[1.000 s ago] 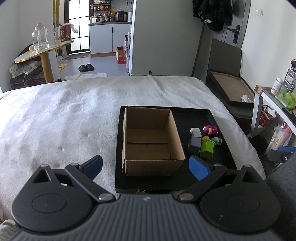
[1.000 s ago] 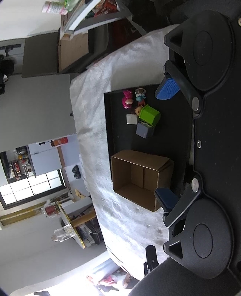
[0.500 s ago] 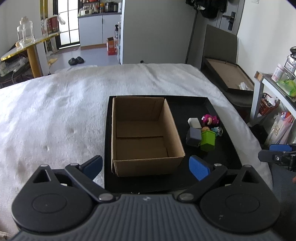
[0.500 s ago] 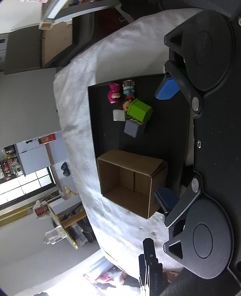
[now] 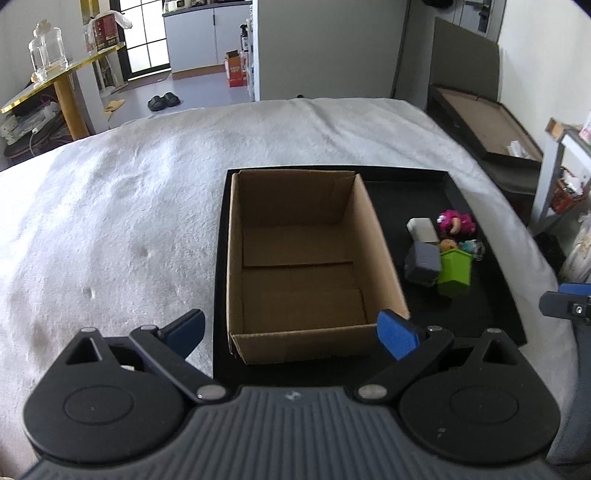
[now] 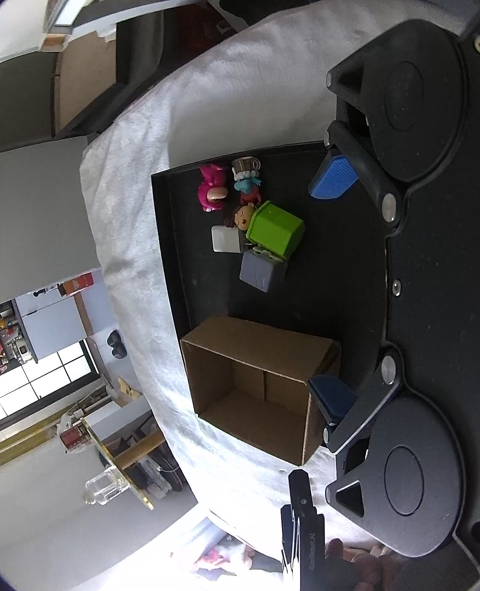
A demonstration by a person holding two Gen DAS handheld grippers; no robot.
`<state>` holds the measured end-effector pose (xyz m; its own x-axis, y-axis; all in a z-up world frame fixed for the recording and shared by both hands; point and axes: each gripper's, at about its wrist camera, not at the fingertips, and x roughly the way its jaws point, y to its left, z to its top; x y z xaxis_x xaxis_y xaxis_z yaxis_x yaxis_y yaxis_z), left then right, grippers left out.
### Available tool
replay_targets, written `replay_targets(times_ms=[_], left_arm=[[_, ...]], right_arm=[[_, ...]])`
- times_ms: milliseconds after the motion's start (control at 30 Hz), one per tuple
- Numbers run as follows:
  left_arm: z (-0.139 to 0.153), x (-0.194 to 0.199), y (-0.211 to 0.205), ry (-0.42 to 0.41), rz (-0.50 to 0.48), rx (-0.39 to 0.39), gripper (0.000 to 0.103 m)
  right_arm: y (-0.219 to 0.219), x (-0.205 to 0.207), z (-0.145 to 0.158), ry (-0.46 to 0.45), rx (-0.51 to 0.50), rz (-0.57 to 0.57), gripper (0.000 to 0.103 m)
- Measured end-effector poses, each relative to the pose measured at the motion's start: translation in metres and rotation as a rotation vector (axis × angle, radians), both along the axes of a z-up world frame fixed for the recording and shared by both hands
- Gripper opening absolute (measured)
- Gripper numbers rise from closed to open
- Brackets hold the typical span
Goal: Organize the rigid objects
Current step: 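Reach the right gripper down to the green cube and close on it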
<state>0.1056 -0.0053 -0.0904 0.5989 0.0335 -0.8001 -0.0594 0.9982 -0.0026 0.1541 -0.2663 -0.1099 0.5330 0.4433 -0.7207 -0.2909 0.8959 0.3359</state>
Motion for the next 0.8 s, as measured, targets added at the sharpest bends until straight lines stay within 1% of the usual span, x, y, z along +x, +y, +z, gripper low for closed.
replay_targets(times_ms=[100, 267, 367, 433, 567, 633, 667, 733, 767, 800], left_arm=[[-0.009, 0.008, 0.000, 0.014, 0.022, 0.027, 0.099], [-0.022, 0.023, 0.002, 0.034, 0.072, 0.071, 0.097], [-0.027, 0.029, 0.004, 0.034, 0.100, 0.082, 0.097], [-0.031, 0.033, 0.003, 0.030, 0.113, 0.106, 0.096], [-0.040, 0.041, 0.003, 0.025, 0.137, 0.120, 0.089], [-0.042, 0.044, 0.002, 0.012, 0.151, 0.124, 0.085], [-0.043, 0.045, 0.001, 0.008, 0.158, 0.128, 0.083], [-0.045, 0.049, -0.001, 0.006, 0.173, 0.132, 0.075], [-0.047, 0.051, -0.002, 0.004, 0.179, 0.135, 0.073], [-0.048, 0.053, -0.003, 0.000, 0.187, 0.141, 0.069]], right_arm=[[0.000, 0.007, -0.008, 0.011, 0.005, 0.002, 0.103], [-0.001, 0.019, -0.026, 0.055, -0.005, -0.007, 0.102], [-0.001, 0.028, -0.036, 0.082, -0.013, -0.022, 0.101], [0.001, 0.033, -0.040, 0.080, -0.031, -0.027, 0.100], [0.003, 0.046, -0.045, 0.088, -0.035, -0.051, 0.096], [0.005, 0.054, -0.048, 0.086, -0.046, -0.059, 0.091], [0.004, 0.057, -0.049, 0.092, -0.045, -0.066, 0.090], [0.001, 0.064, -0.051, 0.107, -0.008, -0.088, 0.084], [0.001, 0.068, -0.053, 0.111, 0.008, -0.097, 0.083], [0.001, 0.071, -0.055, 0.113, 0.004, -0.103, 0.081]])
